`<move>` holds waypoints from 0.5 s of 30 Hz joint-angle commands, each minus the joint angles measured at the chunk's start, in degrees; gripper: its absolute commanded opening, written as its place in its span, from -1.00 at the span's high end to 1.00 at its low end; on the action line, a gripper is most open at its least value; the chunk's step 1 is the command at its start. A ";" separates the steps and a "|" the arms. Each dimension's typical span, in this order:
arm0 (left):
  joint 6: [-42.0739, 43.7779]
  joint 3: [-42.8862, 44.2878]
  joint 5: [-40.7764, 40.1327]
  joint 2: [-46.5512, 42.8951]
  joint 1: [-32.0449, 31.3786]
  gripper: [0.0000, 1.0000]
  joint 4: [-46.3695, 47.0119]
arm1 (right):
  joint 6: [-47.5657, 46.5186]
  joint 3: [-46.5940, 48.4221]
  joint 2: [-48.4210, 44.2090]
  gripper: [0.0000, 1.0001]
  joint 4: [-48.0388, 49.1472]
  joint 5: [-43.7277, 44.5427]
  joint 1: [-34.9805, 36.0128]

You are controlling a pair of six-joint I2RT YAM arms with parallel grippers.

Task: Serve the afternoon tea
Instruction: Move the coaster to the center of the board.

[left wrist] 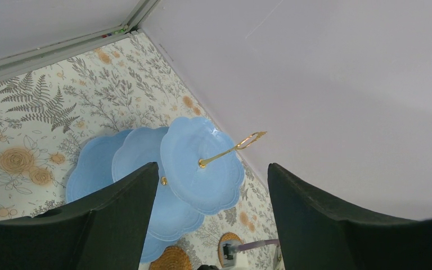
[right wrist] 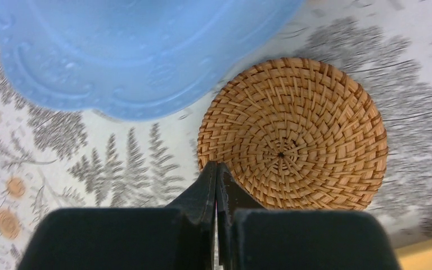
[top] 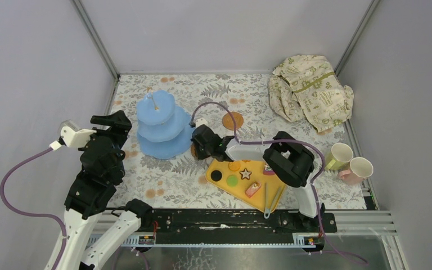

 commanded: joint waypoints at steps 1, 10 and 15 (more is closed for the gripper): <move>0.66 -0.38 -1.22 0.37 -0.40 -0.55 2.68 | -1.29 1.01 -0.59 1.00 -3.24 -0.93 -4.27; 0.90 -0.74 -0.82 1.89 -0.41 -0.55 4.04 | -1.54 10.84 4.99 1.00 -4.87 -5.23 -11.40; 0.97 -0.41 -0.34 3.47 -0.42 -0.55 4.75 | -2.48 20.50 10.47 1.00 -8.11 -7.73 -13.99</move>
